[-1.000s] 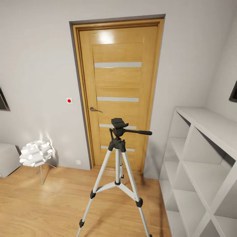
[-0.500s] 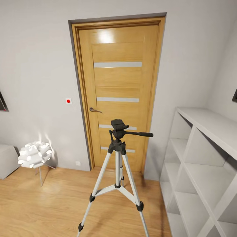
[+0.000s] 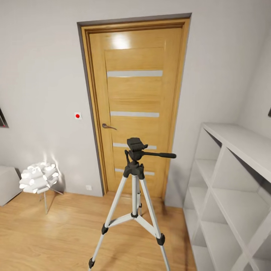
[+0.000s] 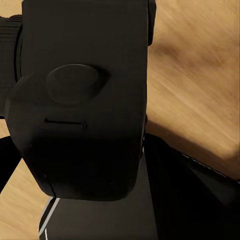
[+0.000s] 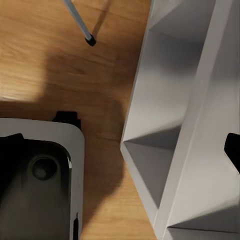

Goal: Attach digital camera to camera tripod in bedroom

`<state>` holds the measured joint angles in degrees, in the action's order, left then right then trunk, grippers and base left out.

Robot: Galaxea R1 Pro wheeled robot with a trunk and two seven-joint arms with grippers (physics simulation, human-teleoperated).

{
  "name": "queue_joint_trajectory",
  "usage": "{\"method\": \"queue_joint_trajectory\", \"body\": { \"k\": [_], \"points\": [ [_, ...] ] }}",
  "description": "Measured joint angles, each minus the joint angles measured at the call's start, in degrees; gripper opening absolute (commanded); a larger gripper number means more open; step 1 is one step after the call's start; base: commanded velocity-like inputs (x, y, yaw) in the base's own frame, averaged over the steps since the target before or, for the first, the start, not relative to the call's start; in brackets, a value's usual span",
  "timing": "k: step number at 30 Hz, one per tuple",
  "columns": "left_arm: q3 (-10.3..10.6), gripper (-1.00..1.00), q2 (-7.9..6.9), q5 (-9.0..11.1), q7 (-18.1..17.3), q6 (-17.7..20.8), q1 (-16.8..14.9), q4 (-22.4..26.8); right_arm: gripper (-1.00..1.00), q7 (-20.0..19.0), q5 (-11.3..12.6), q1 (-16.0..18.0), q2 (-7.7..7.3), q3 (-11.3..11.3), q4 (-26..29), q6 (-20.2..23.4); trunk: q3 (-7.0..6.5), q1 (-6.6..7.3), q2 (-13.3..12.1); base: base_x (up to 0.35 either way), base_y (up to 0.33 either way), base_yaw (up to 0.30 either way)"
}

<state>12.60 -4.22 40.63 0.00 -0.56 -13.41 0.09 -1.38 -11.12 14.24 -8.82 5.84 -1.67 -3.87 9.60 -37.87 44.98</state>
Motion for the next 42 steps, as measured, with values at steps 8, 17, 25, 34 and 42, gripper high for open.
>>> {"method": "queue_joint_trajectory", "body": {
  "k": [8, 17, 25, 34, 42],
  "points": [
    [-0.02, -1.0, 0.0, 0.0, 0.0, 0.0, 0.0, 0.0, 1.0, 0.01, 0.01, 0.0, -0.06, 0.07, 0.0, -0.04, 0.0, -0.01, -0.01, 0.048, 0.0, 0.0],
    [0.0, -1.0, 0.0, 0.01, 0.0, 0.0, 0.0, 0.0, 1.0, 0.04, 0.01, 0.0, -0.25, 0.09, 0.0, -0.17, 0.0, -0.01, -0.01, 0.005, 0.0, 0.0],
    [0.0, -1.0, 0.0, 0.0, 0.0, 0.0, 0.0, 0.0, 1.0, 0.02, 0.01, 0.0, -0.28, 0.07, 0.0, -0.18, 0.0, -0.01, -0.01, 0.0, 0.0, 0.0],
    [0.0, -1.0, 0.0, 0.01, 0.0, 0.0, 0.0, 0.0, 1.0, 0.22, 0.14, 0.0, 0.1, 0.08, 0.0, -0.21, 0.0, -0.01, -0.01, 0.0, 0.0, 0.0],
    [-0.01, -1.0, 0.0, 0.0, 0.0, 0.0, 0.0, 0.0, 1.0, 0.33, 0.16, 0.0, -0.04, 0.09, 0.0, -0.47, 0.33, -0.01, -0.01, 0.0, 0.0, 0.0]
  ]
}}
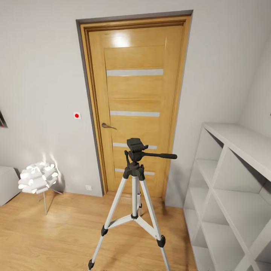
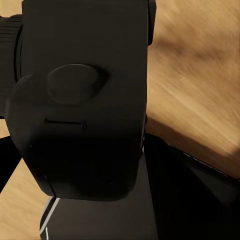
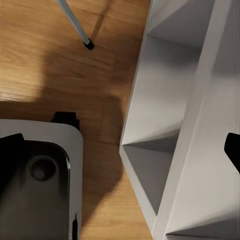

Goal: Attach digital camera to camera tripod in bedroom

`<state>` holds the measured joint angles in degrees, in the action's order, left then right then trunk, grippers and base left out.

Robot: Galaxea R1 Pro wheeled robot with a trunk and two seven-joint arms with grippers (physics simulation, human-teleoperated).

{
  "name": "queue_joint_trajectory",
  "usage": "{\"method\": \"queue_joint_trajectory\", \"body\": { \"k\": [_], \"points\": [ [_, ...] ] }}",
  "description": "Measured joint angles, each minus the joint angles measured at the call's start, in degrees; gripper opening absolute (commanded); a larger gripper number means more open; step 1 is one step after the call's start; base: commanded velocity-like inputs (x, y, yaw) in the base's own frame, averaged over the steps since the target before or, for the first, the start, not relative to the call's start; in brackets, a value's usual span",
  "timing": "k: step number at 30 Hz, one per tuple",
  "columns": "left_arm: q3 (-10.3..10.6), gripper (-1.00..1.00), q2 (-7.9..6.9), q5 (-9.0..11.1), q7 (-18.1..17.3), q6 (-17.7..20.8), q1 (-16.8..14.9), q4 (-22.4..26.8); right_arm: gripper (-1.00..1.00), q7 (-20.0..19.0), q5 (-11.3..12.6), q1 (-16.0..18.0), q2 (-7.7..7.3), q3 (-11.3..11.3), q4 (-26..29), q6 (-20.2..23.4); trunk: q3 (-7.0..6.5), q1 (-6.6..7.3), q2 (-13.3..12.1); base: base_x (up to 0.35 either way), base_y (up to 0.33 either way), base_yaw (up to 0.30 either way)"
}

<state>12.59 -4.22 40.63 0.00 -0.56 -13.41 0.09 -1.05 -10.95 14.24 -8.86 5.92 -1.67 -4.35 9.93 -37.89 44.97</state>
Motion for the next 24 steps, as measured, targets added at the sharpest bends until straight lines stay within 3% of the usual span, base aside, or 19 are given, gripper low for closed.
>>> {"method": "queue_joint_trajectory", "body": {
  "k": [24],
  "points": [
    [0.0, -1.0, 0.08, 0.0, 0.0, 0.0, 0.0, 0.0, 1.0, 0.01, -0.07, 0.0, -0.16, 0.0, 0.0, 0.03, 2.15, 0.0, 0.0, 0.0, 0.0, 0.0]
  ]
}}
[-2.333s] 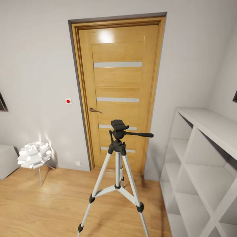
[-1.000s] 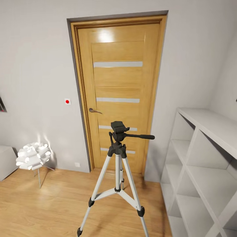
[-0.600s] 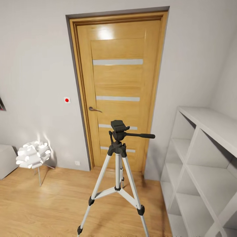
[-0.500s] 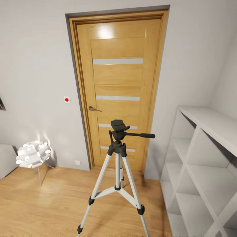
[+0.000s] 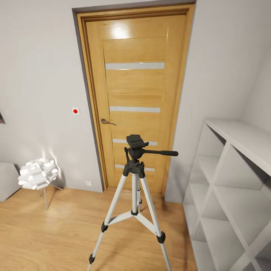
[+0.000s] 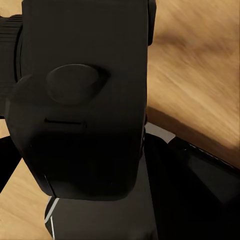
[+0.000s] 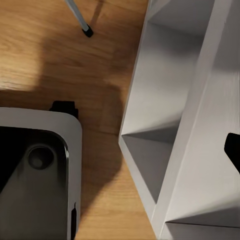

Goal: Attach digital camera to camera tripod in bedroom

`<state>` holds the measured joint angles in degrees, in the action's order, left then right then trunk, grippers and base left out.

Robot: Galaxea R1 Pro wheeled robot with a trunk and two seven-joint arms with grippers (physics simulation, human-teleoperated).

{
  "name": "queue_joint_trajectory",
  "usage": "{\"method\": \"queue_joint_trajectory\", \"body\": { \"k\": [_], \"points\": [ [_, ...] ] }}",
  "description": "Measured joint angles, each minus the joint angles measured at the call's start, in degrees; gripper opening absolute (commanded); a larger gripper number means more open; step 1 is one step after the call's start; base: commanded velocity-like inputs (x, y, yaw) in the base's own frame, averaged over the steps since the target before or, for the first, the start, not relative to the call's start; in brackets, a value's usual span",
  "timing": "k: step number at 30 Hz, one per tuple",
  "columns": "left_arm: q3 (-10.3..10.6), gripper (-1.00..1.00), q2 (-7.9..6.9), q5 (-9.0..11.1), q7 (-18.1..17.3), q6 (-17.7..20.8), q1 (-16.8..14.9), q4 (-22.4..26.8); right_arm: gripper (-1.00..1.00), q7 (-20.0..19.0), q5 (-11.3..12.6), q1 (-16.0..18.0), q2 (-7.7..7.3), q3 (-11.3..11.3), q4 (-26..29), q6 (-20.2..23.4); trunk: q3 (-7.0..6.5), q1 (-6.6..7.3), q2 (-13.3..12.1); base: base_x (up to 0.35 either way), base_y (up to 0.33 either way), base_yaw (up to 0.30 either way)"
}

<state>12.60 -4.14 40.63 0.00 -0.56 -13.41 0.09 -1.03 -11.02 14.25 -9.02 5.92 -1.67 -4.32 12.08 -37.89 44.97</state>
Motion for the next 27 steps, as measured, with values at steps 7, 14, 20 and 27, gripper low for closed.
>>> {"method": "queue_joint_trajectory", "body": {
  "k": [7, 14, 20, 27],
  "points": [
    [0.0, -1.0, 0.1, 0.0, 0.0, 0.0, 0.0, 0.0, 1.0, 0.0, 0.0, 0.0, 0.02, 0.0, 0.0, 0.01, 0.64, 0.0, 0.0, 0.0, 0.0, 0.0],
    [0.0, -1.0, 0.1, 0.02, 0.0, 0.0, 0.0, 0.0, 1.0, 0.0, 0.0, 0.0, 0.2, -0.07, 0.0, 0.08, 1.28, 0.0, 0.0, 0.0, 0.0, 0.0],
    [0.0, -1.0, 0.1, 0.0, 0.0, 0.0, 0.0, 0.0, 1.0, 0.0, 0.0, 0.0, 0.25, -0.07, 0.0, 0.09, 1.83, 0.0, 0.0, 0.0, 0.0, 0.0],
    [0.01, -1.0, 0.15, 0.0, 0.0, 0.0, 0.0, 0.0, 1.0, 0.0, 0.05, 0.0, 0.26, -0.06, 0.0, 0.12, 2.37, 0.0, 0.01, 0.0, 0.0, 0.0]
  ]
}}
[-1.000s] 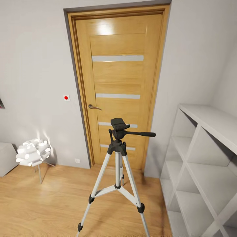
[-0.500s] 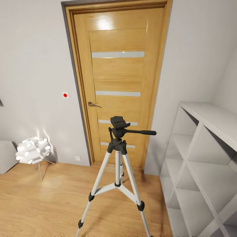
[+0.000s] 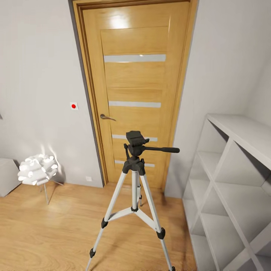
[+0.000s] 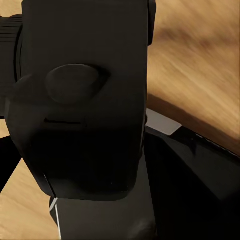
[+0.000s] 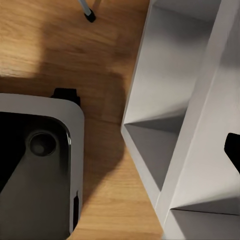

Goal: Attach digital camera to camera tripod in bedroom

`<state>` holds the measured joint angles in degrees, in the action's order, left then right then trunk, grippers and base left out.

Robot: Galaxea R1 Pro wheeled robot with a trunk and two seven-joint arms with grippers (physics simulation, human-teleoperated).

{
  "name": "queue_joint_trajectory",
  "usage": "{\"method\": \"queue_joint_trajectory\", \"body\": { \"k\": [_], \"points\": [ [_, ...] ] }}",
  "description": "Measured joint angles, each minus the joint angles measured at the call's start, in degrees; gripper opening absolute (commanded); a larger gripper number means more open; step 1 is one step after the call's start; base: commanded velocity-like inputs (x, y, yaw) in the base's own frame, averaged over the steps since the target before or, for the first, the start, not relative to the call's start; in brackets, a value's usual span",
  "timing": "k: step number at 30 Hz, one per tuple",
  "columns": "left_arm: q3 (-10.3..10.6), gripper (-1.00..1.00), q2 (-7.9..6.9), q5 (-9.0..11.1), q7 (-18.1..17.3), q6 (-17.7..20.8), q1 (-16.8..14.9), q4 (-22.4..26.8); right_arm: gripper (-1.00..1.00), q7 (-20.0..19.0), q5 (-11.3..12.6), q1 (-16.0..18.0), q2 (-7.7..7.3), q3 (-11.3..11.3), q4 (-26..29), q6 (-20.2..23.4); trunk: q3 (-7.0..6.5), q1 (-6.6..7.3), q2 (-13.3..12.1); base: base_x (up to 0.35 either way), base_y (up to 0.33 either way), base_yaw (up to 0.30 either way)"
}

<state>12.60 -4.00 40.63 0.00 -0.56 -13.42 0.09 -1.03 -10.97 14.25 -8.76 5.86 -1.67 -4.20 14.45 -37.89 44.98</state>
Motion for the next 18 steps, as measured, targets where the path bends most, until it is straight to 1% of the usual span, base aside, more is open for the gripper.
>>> {"method": "queue_joint_trajectory", "body": {
  "k": [5, 18],
  "points": [
    [-0.03, -1.0, -0.05, 0.03, 0.0, 0.0, 0.0, -0.01, 1.0, 0.0, 0.03, 0.0, 0.0, 0.01, 0.0, 0.05, 0.08, 0.0, 0.0, 0.0, 0.0, 0.0],
    [-0.06, -1.0, -0.13, 0.04, 0.0, 0.0, 0.0, -0.06, 1.0, 0.0, 0.04, 0.0, 0.02, -0.02, 0.0, 0.14, -2.23, 2.85, -5.21, 0.0, 0.0, 0.0]
  ]
}}
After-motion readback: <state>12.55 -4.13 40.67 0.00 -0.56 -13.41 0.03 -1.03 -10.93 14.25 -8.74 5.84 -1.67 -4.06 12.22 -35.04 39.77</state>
